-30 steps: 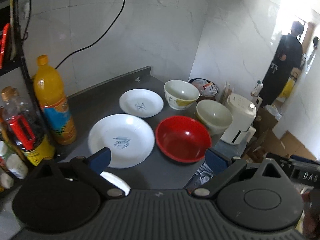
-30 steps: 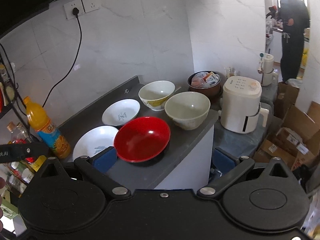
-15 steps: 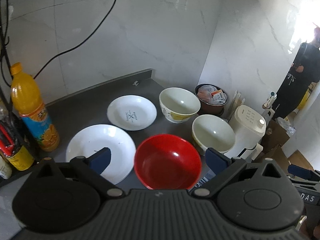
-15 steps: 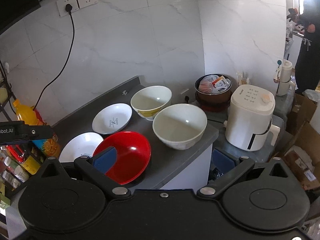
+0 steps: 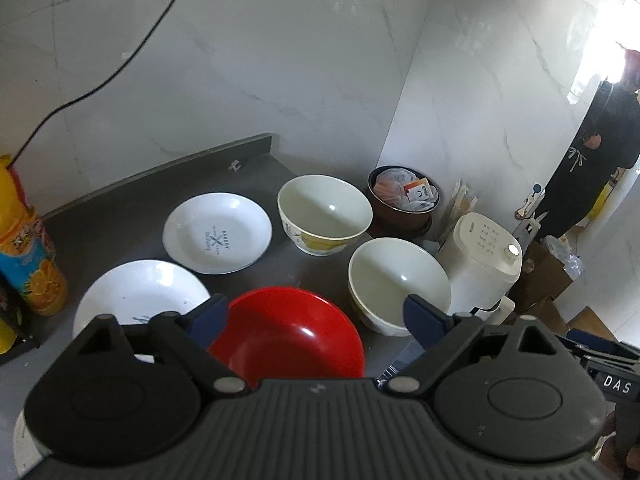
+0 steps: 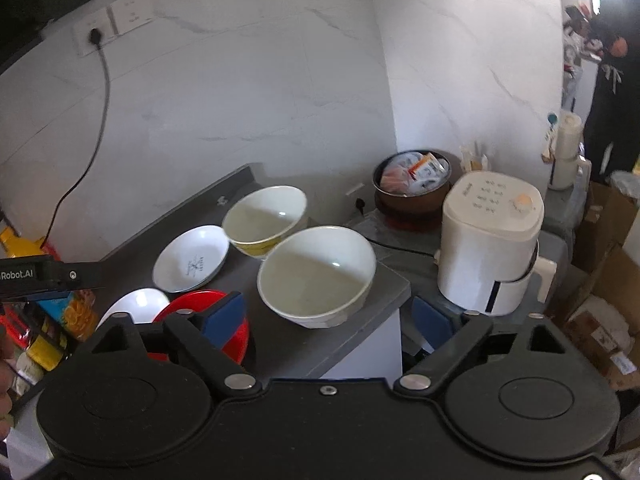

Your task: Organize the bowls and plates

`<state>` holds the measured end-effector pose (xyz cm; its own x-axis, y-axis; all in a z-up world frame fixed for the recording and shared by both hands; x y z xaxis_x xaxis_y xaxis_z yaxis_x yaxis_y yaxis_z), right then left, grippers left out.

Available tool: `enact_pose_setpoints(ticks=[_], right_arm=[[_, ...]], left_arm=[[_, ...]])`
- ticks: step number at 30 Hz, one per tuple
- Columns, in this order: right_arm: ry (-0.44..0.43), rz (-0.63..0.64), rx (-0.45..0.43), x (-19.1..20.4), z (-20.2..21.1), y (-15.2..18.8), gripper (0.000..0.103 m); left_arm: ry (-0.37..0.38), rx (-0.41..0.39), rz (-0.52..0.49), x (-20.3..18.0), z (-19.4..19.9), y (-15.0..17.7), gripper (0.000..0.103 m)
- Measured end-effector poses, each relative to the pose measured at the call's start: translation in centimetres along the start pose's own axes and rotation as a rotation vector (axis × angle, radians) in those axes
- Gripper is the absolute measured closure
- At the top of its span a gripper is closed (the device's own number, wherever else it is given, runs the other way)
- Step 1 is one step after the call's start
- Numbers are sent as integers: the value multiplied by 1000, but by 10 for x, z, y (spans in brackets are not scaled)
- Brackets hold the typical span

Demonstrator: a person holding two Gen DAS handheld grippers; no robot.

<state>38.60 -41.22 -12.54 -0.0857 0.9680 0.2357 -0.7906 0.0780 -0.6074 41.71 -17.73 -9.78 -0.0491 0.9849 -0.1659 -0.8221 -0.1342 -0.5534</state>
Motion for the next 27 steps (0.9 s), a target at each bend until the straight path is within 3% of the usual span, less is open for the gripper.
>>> enact_pose_setpoints(ticks=[4, 12, 19, 27], right_arm=[[-17, -51, 37, -10, -18, 3, 27], [-10, -148, 58, -14, -54, 3, 33], [24, -207, 68, -19, -88, -3, 33], [75, -218, 96, -23, -123, -13, 33]], left_arm=[[26, 25, 16, -4, -22, -7, 16], [103, 113, -46, -11, -79, -24, 46], [126, 158, -108, -25, -125, -40, 46], [61, 248, -94, -29, -176, -51, 46]])
Point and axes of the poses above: each gripper's, at about its wrist camera, not at the fingertips, and z roughly against the way its jaws point, x to its left, y to its underside, the point moved 6 cm from there along -z, roughly the way its jaws point, and after that the axes turned 10 degrees about x, right-handed, at the moved point
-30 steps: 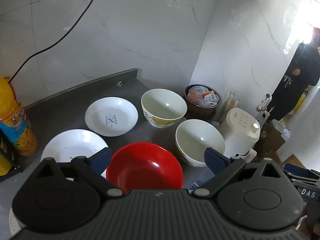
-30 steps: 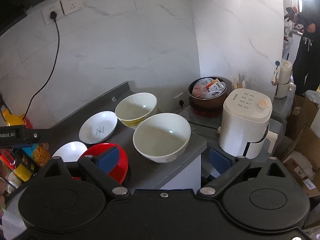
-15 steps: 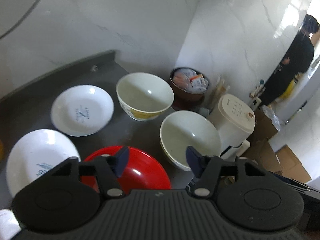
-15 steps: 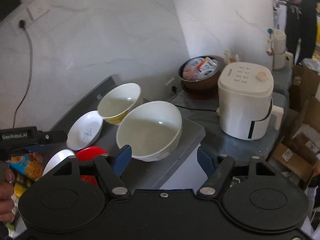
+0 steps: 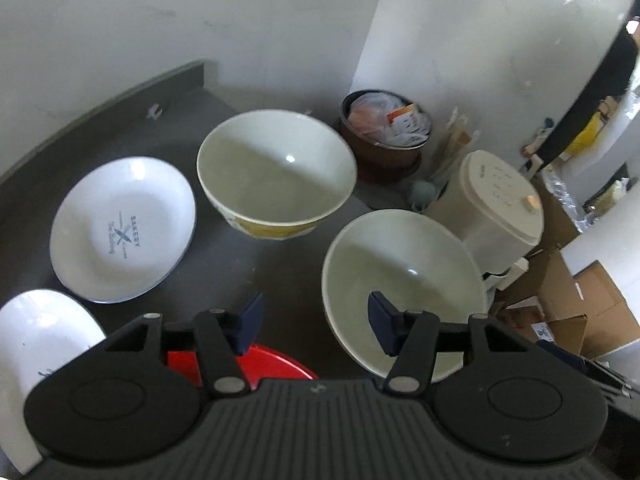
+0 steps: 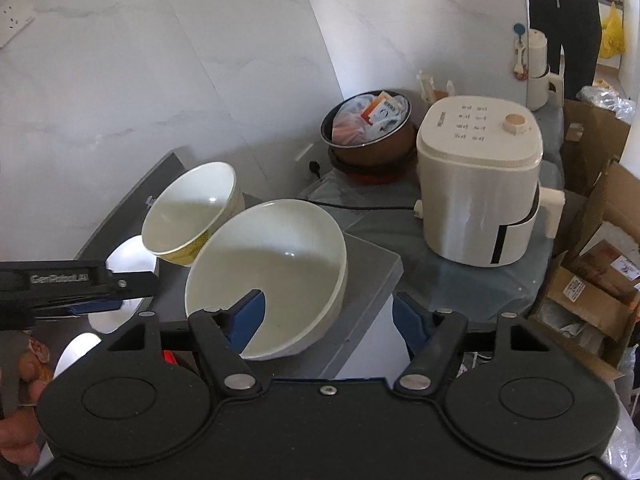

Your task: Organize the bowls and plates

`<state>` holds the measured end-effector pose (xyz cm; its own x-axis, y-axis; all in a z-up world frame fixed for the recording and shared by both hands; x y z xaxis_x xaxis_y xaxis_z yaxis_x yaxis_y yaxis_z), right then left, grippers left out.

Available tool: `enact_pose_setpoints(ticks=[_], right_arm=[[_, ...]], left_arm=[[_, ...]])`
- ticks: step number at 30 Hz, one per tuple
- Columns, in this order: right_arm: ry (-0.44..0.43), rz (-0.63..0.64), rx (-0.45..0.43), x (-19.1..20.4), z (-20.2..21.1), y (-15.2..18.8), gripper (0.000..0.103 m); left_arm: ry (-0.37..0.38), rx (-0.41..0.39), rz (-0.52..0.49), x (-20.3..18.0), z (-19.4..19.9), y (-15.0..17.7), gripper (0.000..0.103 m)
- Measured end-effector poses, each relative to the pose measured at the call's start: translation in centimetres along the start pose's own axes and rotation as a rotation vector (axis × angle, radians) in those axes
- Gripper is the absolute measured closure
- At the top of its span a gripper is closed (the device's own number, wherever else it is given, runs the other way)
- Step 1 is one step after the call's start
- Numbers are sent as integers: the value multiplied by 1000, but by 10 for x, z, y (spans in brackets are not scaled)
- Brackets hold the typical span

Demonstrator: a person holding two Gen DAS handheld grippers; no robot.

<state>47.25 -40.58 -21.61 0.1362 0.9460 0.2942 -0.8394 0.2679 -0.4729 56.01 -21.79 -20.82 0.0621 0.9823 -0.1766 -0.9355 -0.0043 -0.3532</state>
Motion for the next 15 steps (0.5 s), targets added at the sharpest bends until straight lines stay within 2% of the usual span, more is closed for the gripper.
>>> enact_pose_setpoints(ticks=[5, 12, 15], right_arm=[[11, -13, 33, 3, -22, -4, 39], [12, -73, 96, 0, -50, -3, 47], [6, -96, 122, 0, -59, -3, 56]], left_arm=[[-8, 36, -11, -2, -25, -12, 55], [-10, 67, -25, -7, -51, -23, 55], [-13, 88, -28, -9, -62, -23, 55]])
Point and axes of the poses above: each gripper's, at about its wrist camera, not at the fingertips, and z roughly against the way its jaws point, x to its left, y to its underside, the point moved 6 cm from there along -z, roughly the way its jaws point, and after that the axes turned 10 degrees about x, right-handed, at the moved point
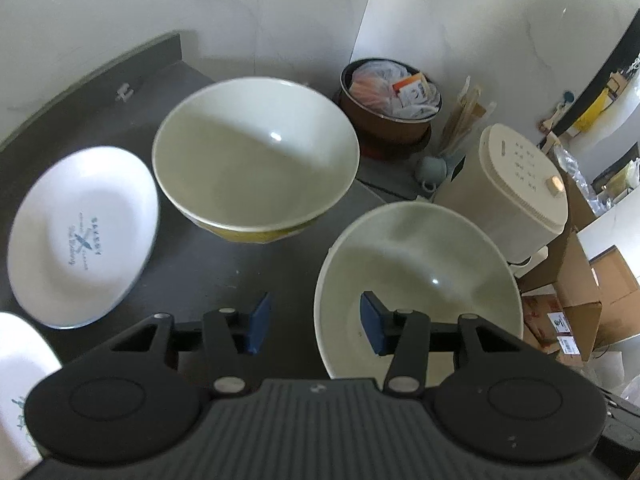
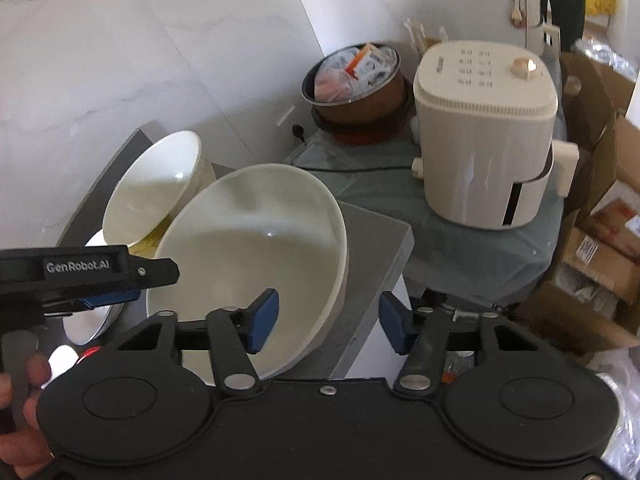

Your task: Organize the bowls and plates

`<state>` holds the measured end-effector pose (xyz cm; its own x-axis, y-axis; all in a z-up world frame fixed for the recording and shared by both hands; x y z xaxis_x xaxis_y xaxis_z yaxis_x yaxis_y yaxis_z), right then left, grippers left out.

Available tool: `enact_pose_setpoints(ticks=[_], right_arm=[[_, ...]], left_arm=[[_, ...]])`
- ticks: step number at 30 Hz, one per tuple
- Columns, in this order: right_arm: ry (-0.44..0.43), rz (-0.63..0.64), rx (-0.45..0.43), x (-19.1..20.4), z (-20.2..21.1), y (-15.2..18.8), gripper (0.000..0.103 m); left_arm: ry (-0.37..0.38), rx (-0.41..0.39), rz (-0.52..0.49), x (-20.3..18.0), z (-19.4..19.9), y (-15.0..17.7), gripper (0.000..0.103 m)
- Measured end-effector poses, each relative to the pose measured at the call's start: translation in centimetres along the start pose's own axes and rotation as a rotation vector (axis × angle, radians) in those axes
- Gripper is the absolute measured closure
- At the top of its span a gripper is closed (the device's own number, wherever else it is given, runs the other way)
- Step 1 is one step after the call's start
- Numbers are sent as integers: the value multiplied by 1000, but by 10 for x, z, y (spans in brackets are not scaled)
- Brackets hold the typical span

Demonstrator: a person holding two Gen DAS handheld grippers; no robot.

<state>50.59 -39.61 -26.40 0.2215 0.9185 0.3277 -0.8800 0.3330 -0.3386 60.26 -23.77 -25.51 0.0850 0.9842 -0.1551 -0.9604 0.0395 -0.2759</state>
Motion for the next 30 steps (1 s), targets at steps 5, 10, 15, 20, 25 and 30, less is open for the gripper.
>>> enact_pose_setpoints(ticks=[5, 10, 15, 20, 25, 30], right_arm=[[6, -21, 43, -1, -15, -1, 67], [-15, -36, 66, -1, -25, -4, 85], [3, -2, 62, 1, -23, -2, 86], [-9, 2, 53, -2, -15, 1, 87], [-18, 18, 27, 0, -1, 0, 86], [-33, 51, 9, 6, 13, 1, 86]], left_arm=[[23, 48, 20, 1, -16, 1, 74], [57, 57, 52, 1, -22, 2, 84], [61, 48, 51, -1, -20, 3, 90], [82, 29, 55, -3, -10, 8, 92], [89, 4, 71, -4, 4, 12, 92], [90, -37, 88, -5, 24, 17, 92]])
Point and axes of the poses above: each gripper's, at about its wrist camera, not at the fingertips, and z roughly against the way its jaws point, x to its left, y to its underside, the point moved 6 cm from there along -z, roughly the way its jaws point, and after that the axes turned 10 degrees about x, right-handed, at the moved point
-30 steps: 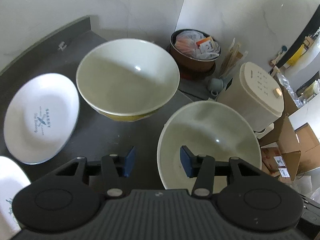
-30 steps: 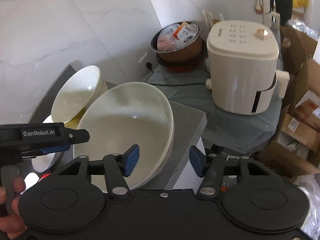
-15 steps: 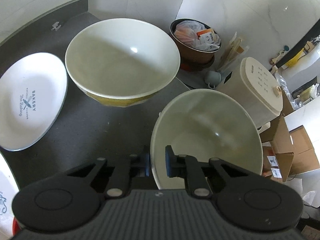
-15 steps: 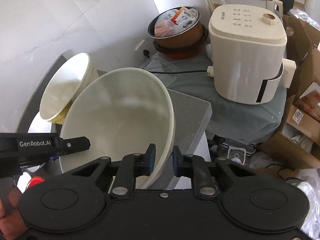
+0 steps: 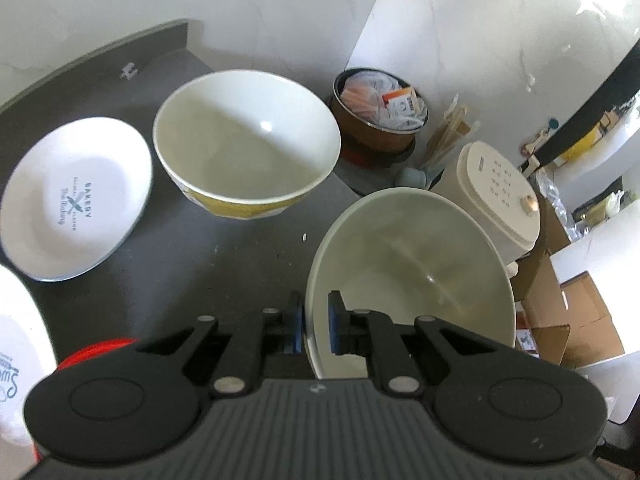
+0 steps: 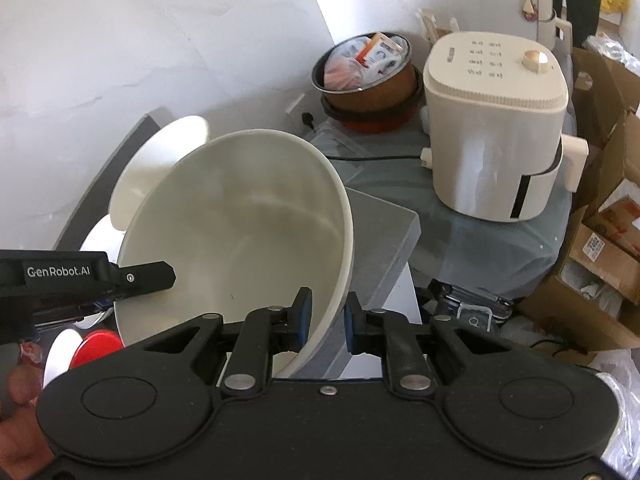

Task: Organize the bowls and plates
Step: 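Carry the cream bowl over the red bowl and lower it inside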

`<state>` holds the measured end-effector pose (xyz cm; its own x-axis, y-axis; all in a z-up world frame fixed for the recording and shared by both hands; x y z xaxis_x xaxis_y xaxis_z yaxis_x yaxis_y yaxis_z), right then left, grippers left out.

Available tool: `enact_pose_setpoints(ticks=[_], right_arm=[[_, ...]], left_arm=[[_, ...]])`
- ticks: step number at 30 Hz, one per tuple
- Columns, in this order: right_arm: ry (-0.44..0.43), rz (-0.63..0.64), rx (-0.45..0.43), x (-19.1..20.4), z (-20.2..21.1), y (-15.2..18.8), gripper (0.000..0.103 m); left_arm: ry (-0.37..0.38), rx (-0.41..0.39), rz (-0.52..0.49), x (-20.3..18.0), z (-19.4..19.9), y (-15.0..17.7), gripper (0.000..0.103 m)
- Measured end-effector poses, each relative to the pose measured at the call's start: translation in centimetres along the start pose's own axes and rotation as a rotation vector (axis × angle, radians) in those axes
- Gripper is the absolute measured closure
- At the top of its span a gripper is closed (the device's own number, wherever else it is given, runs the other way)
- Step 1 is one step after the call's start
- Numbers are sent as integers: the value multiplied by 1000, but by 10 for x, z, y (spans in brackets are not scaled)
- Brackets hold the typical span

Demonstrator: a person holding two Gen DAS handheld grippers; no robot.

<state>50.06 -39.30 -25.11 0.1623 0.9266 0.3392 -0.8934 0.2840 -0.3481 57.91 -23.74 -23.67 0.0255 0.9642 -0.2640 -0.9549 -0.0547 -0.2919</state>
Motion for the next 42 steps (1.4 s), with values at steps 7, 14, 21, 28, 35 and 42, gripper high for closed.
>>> enact_pose_setpoints(ticks=[7, 14, 21, 28, 35, 42], right_arm=[[-45, 33, -7, 15, 26, 3, 85], [-69, 102, -31, 31, 46, 6, 85], [-93, 161, -29, 47, 58, 14, 85], [-114, 229, -22, 66, 62, 23, 85], [-129, 284, 8, 86, 56, 35, 85], [-125, 335, 50, 100, 45, 46, 85]], left_arm=[[5, -55, 26, 6, 35, 9, 93], [4, -99, 52, 13, 65, 20, 93], [-17, -128, 98, 22, 88, 36, 93], [-42, -138, 141, 41, 104, 51, 93], [-71, -143, 185, 63, 114, 65, 93], [-92, -123, 232, 86, 114, 79, 93]])
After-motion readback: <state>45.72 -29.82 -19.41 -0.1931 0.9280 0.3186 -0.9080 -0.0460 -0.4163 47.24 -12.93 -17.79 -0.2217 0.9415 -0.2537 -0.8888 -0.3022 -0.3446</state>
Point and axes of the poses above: each gripper's, at about its wrist camera, not at the fingertips, and z roughly against the way its jaws point, x to its left, y to its underside, the point moved 6 cm from there along -z, roughly the way its jaws point, and after that the axes turned 10 degrees about x, right-handed, at the moved point
